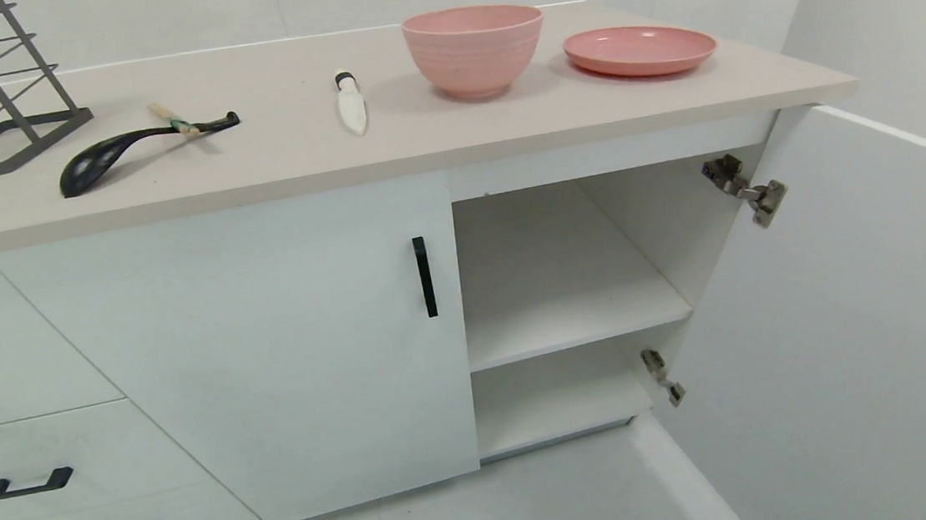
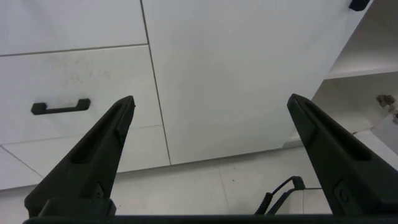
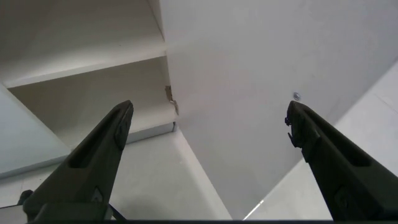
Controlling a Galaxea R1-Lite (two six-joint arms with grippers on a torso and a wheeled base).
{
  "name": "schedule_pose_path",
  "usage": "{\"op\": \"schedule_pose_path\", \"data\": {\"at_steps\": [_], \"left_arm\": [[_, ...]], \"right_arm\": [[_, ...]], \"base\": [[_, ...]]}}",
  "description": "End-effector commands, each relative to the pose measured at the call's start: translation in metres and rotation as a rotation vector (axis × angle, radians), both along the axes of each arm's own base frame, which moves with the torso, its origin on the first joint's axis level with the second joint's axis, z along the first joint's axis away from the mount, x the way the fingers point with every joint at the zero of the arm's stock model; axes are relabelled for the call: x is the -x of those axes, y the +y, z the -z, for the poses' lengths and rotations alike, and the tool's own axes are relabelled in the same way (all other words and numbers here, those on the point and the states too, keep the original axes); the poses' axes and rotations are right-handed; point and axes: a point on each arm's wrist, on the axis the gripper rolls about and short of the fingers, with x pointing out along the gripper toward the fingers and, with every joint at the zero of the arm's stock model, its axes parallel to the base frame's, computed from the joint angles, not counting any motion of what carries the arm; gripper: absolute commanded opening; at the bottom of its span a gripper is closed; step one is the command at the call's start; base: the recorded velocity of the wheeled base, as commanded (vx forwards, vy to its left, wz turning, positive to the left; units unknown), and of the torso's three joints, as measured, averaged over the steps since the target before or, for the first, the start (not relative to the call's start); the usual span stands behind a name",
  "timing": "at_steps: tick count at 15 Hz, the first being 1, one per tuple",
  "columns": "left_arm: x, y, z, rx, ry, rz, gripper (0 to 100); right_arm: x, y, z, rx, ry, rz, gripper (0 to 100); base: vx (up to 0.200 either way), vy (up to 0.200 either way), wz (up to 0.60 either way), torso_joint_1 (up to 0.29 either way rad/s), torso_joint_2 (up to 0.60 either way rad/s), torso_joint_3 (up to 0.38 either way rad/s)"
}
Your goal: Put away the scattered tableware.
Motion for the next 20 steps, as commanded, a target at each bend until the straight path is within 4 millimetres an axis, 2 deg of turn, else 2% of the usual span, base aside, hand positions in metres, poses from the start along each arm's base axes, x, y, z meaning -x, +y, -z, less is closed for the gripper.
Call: {"op": "schedule_pose_path", "data": {"at_steps": [1, 4, 11, 16, 20], "left_arm": [[0.0, 0.0, -0.0004, 0.002, 0.0, 0.001, 100], [0.0, 0.0, -0.0004, 0.0, 0.0, 0.001, 100], [-0.0001, 0.0, 0.0, -0.001, 0.002, 0.002, 100], [-0.0001, 0.0, 0.0, -0.001, 0.002, 0.002, 100], [-0.0001, 0.0, 0.0, -0.001, 0.002, 0.002, 100]], "right_arm": [[-0.0002, -0.0001, -0.0001, -0.001, 0.001, 0.001, 100], [-0.0002, 0.0, -0.0001, -0.001, 0.001, 0.0, 100], [-0.0001, 0.0, 0.0, -0.001, 0.002, 0.003, 100], [-0.0001, 0.0, 0.0, -0.001, 0.002, 0.003, 100], [-0.0001, 0.0, 0.0, -0.001, 0.002, 0.003, 100]], "base": [[0.0, 0.0, 0.0, 0.0, 0.0, 0.0], [0.2, 0.0, 0.0, 0.002, 0.0, 0.007], [0.0, 0.0, 0.0, 0.0, 0.0, 0.0], [0.0, 0.0, 0.0, 0.208, -0.11, -0.1], [0.0, 0.0, 0.0, 0.216, -0.59, -0.205]]}}
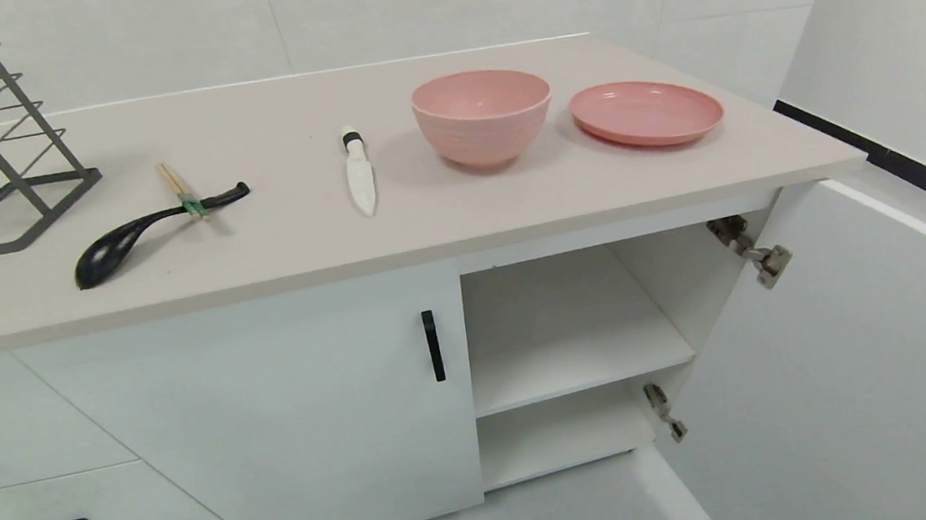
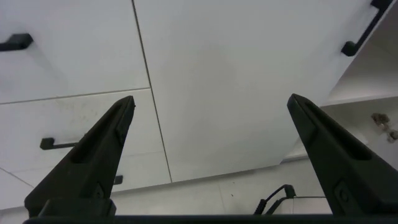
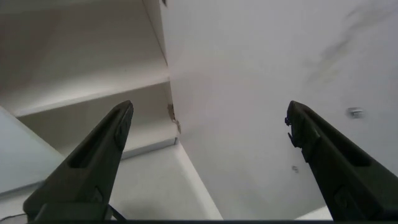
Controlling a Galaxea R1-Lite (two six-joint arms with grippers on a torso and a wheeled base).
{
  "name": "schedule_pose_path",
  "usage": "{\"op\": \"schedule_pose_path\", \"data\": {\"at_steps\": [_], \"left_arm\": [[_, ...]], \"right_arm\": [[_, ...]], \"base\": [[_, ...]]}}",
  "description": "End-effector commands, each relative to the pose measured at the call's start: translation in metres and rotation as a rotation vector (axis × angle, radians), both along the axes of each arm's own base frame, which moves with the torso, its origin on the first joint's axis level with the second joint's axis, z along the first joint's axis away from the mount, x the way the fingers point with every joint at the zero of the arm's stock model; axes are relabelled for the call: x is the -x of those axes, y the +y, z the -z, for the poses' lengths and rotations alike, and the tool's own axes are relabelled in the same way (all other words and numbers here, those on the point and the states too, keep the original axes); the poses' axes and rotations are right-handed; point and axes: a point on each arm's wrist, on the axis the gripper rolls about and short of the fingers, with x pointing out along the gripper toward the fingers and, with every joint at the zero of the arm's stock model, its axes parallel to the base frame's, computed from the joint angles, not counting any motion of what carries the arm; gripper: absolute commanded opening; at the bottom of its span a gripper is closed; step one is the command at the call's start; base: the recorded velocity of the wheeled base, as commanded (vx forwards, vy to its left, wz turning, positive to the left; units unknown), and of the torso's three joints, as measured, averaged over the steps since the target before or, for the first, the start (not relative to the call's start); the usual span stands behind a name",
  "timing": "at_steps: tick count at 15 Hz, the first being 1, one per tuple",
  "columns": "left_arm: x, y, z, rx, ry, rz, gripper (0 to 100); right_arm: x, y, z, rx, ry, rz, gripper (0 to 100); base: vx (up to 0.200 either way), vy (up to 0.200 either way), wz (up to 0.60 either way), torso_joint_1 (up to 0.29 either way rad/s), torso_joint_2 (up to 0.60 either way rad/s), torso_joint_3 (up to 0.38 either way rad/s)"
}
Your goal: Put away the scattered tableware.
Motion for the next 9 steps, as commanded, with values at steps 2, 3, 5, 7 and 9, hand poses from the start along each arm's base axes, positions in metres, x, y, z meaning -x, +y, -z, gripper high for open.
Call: {"op": "schedule_pose_path", "data": {"at_steps": [2, 3, 5, 7, 9], "left_arm": [[-0.0001, 0.0, 0.0001, 0.001, 0.002, 0.0, 100], [-0.0001, 0.0, 0.0001, 0.001, 0.002, 0.0, 100], [0.0, 0.0, -0.0003, 0.002, 0.0, 0.0, 100], [-0.0001, 0.0, 0.0001, 0.002, 0.002, 0.0, 100], [-0.0001, 0.0, 0.0001, 0.002, 0.002, 0.0, 100]], "right_arm": [[-0.0001, 0.0, -0.0001, -0.002, 0.0, 0.002, 100], [-0.0001, 0.0, 0.0, -0.002, 0.001, 0.002, 100], [-0.0001, 0.0, -0.0001, -0.002, 0.0, 0.002, 100], [-0.0001, 0.0, -0.0001, 0.0, 0.0, 0.002, 100], [-0.0001, 0.0, -0.0001, 0.0, 0.0, 0.002, 100]], "base": [[0.0, 0.0, 0.0, 0.229, -0.52, -0.2], [0.0, 0.0, 0.0, 0.242, -0.48, -0.207], [0.0, 0.0, 0.0, 0.156, -0.47, -0.224], [0.0, 0.0, 0.0, 0.105, -0.51, -0.224], [0.0, 0.0, 0.0, 0.373, -0.49, -0.227]]}}
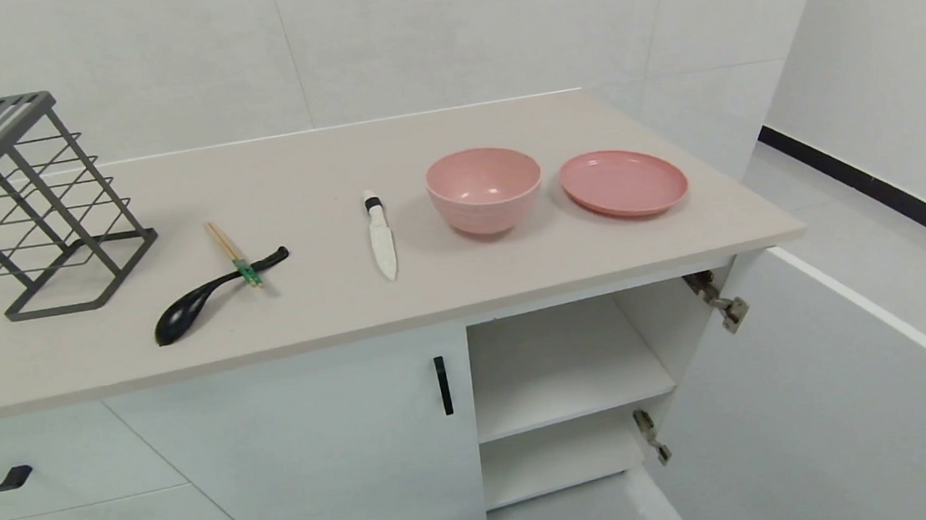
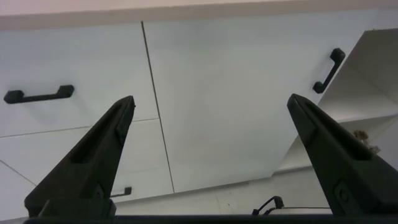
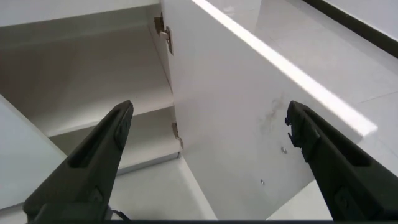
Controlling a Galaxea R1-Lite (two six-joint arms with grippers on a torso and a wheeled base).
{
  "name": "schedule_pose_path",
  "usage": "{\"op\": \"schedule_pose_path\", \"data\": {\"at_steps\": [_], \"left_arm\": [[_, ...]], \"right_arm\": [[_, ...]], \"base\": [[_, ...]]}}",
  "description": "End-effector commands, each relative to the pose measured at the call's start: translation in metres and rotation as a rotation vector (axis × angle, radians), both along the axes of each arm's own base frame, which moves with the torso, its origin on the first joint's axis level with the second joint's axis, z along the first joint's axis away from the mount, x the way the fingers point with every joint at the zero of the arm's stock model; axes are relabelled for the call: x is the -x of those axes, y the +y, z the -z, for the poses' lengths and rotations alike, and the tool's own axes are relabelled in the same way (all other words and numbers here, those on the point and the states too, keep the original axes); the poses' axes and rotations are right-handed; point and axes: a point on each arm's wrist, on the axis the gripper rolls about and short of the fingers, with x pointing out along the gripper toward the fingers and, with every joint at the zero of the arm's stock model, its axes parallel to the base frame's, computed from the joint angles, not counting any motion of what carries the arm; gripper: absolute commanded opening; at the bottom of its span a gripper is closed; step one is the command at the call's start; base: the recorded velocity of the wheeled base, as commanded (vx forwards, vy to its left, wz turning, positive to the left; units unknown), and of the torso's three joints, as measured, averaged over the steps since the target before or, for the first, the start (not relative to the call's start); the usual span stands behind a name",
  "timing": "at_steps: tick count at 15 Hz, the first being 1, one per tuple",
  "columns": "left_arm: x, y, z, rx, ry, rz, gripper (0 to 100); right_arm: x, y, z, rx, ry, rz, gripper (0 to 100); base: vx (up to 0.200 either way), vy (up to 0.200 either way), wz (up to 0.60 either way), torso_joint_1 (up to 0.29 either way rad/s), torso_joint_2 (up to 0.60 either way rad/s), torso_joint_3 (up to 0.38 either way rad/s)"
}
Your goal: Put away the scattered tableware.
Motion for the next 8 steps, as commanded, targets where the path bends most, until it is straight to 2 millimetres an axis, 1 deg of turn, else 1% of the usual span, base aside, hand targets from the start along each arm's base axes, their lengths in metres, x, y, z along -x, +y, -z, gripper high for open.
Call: {"op": "schedule_pose_path", "data": {"at_steps": [1, 3, 8], "left_arm": [[0.0, 0.0, -0.0003, 0.001, 0.0, 0.0, 100], [-0.0001, 0.0, 0.0001, 0.001, 0.002, 0.0, 100], [0.0, 0.0, -0.0003, 0.001, 0.0, 0.0, 100]], "right_arm": [[-0.0001, 0.0, 0.0, 0.0, 0.001, -0.001, 100], [-0.0001, 0.0, 0.0, 0.0, 0.001, -0.001, 100], [-0.0001, 0.0, 0.0, 0.0, 0.001, -0.001, 100]], "base": [[0.0, 0.0, 0.0, 0.403, -0.48, -0.246], [0.0, 0.0, 0.0, 0.312, -0.5, -0.239], [0.0, 0.0, 0.0, 0.28, -0.52, -0.245]]}}
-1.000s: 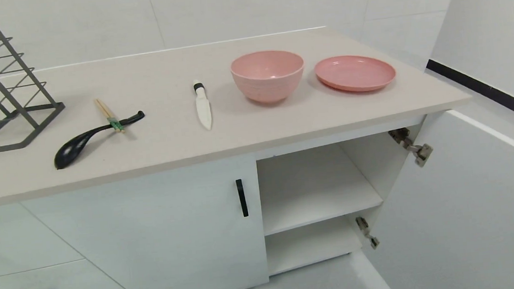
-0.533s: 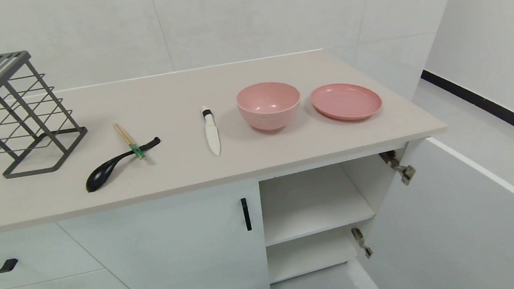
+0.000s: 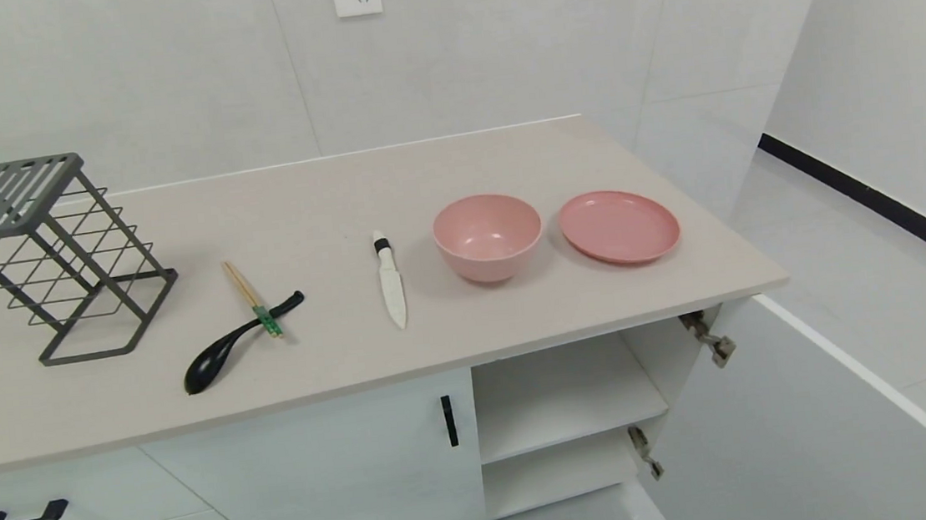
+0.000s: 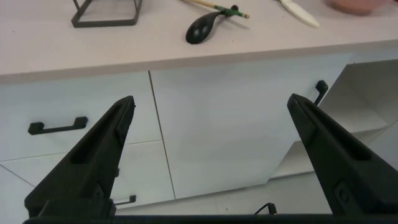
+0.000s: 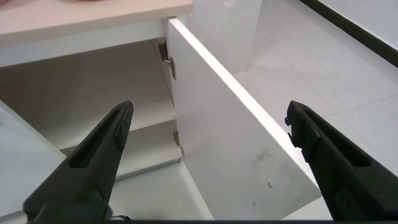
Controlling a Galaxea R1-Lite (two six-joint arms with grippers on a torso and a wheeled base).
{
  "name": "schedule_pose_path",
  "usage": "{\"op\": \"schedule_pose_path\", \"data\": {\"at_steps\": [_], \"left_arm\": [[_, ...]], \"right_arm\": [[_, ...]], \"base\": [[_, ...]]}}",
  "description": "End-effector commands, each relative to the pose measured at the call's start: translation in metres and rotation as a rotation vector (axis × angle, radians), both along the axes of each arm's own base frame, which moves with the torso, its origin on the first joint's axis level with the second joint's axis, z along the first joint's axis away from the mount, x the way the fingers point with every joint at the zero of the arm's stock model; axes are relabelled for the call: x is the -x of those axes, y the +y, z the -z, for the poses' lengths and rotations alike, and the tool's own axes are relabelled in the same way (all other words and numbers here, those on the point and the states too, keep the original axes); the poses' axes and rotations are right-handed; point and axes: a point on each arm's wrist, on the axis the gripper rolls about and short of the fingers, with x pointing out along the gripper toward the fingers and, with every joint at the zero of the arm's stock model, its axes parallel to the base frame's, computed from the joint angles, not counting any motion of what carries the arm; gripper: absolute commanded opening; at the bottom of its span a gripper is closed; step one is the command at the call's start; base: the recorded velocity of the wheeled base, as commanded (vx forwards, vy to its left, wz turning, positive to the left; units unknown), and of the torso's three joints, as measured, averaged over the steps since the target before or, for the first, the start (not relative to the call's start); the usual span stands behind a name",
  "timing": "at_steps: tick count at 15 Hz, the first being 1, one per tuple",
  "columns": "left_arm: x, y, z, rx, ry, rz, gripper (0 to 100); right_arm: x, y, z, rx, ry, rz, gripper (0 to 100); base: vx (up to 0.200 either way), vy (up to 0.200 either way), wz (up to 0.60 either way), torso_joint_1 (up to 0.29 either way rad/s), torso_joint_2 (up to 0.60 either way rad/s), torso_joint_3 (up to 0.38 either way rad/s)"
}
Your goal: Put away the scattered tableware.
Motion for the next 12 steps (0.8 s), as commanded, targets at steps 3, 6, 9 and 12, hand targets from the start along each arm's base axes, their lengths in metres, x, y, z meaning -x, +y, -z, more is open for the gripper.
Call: {"op": "schedule_pose_path", "data": {"at_steps": [3, 6, 9, 12], "left_arm": [[-0.0001, 0.0, 0.0001, 0.0, 0.002, -0.001, 100], [-0.0001, 0.0, 0.0001, 0.0, 0.002, -0.001, 100], [-0.0001, 0.0, 0.0001, 0.0, 0.002, -0.001, 100], [0.0, 0.0, -0.0003, 0.0, 0.0, -0.001, 100]], "right_arm": [[-0.0001, 0.0, 0.0, -0.001, 0.001, -0.001, 100], [-0.0001, 0.0, 0.0001, -0.001, 0.003, -0.001, 100], [-0.0001, 0.0, 0.0001, -0.001, 0.003, -0.001, 100], [-0.0001, 0.0, 0.0001, -0.001, 0.003, -0.001, 100]], "base": [[0.0, 0.0, 0.0, 0.292, -0.56, -0.274], [0.0, 0.0, 0.0, 0.307, -0.59, -0.284], [0.0, 0.0, -0.6, 0.133, -0.27, -0.123], [0.0, 0.0, 0.0, 0.014, -0.02, -0.006]]}}
